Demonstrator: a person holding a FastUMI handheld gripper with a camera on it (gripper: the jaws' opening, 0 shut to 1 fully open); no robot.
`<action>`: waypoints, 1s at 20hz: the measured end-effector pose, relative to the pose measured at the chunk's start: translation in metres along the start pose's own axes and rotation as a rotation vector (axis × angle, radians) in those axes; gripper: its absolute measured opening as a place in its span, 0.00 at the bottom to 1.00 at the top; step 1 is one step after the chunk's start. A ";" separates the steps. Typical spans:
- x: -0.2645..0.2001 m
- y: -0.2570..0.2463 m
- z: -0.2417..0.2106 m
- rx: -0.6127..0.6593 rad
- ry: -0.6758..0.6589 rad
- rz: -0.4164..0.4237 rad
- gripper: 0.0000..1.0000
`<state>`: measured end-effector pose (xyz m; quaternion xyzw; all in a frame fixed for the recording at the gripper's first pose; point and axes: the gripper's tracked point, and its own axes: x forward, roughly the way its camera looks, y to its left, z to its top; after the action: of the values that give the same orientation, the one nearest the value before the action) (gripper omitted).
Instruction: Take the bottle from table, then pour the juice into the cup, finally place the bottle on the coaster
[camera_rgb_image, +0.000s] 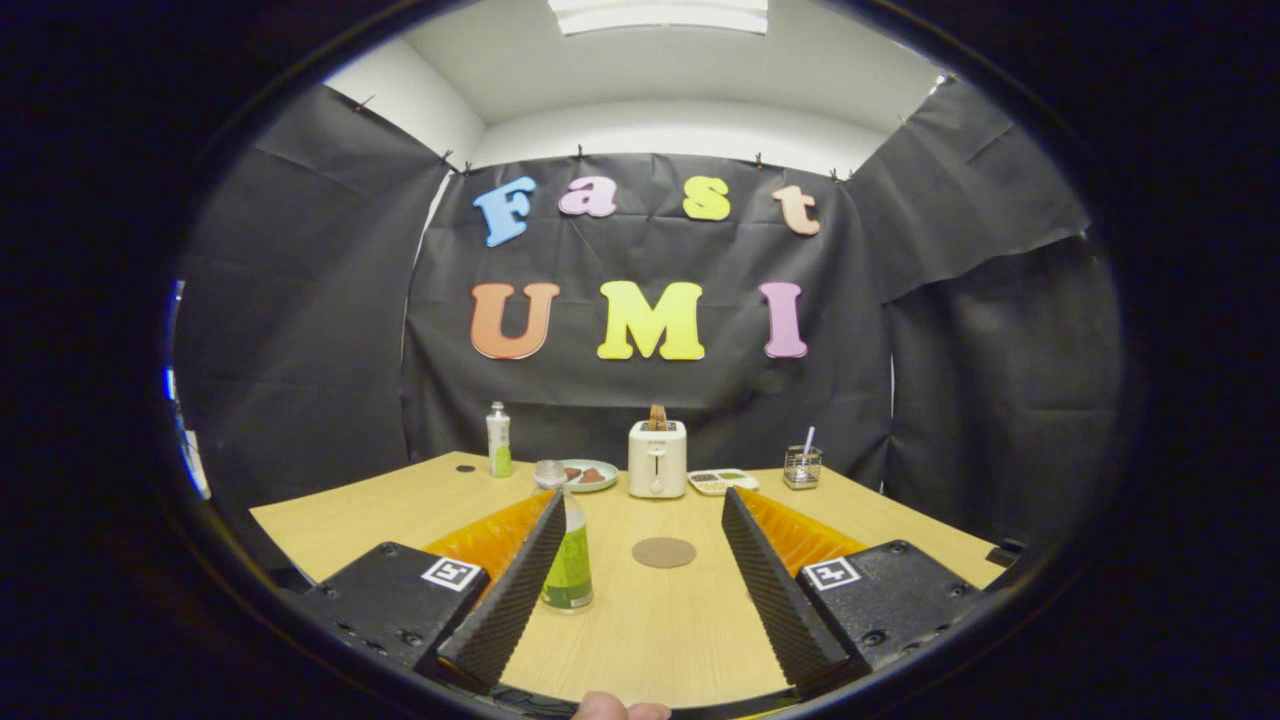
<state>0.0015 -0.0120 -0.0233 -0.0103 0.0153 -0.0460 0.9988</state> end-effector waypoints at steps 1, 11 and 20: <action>0.002 0.002 -0.003 0.008 0.006 0.004 1.00; 0.040 0.031 -0.051 0.022 0.068 0.047 1.00; 0.091 0.067 -0.099 -0.024 0.172 0.079 1.00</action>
<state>0.0951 0.0449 -0.1269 -0.0178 0.1021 -0.0071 0.9946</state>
